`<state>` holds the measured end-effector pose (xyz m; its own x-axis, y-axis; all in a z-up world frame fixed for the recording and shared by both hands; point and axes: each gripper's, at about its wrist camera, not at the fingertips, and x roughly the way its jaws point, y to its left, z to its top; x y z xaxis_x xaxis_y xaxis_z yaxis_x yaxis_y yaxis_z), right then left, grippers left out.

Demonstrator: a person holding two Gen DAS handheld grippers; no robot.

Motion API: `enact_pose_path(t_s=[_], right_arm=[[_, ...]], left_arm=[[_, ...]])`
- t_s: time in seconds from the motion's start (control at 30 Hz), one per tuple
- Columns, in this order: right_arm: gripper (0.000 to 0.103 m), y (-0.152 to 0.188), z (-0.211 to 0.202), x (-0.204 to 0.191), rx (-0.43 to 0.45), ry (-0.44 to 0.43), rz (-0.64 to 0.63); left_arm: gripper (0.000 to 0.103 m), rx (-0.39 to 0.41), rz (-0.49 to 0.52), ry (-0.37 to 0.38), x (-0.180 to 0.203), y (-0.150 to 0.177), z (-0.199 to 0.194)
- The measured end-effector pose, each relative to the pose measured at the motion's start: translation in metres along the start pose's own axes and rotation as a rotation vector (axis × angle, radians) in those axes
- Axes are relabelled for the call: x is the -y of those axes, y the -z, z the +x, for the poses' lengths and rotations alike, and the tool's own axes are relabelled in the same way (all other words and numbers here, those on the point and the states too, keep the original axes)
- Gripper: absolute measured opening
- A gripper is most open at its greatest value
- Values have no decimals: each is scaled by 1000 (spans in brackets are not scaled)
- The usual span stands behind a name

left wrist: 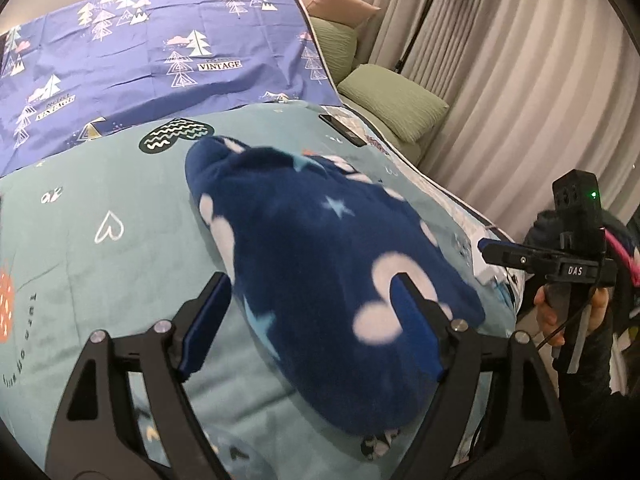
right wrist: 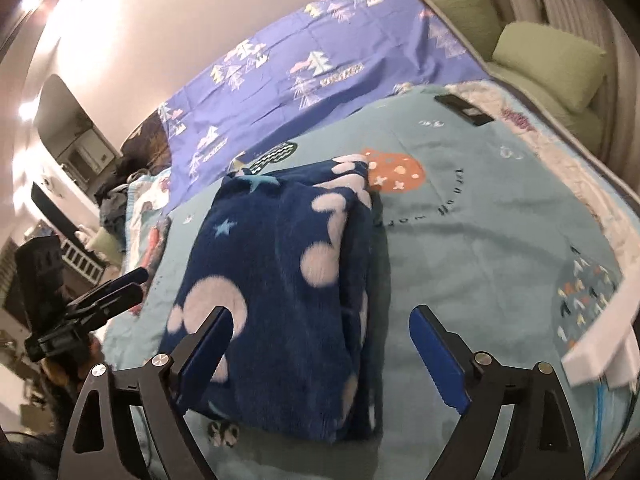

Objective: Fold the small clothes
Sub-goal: 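Lift the navy bundle off the sheet with both grippers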

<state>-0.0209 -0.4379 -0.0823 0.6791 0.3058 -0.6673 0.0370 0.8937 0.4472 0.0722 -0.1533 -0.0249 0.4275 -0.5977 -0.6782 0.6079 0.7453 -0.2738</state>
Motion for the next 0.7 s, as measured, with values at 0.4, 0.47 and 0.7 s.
enact_pose_path(t_s=[0.4,0.47,0.7], right_arm=[[93,-44,86,51,-195,-181,159],[94,-43,103,61,-227,-230,184],[103,-45,141,79,-271,-442,194]], left_arm=[[91,-148,-187,87,-50,-24,79],[94,-152,-220,122,-57,-23,89],[103,-184,-252,261,-73,-12,116]])
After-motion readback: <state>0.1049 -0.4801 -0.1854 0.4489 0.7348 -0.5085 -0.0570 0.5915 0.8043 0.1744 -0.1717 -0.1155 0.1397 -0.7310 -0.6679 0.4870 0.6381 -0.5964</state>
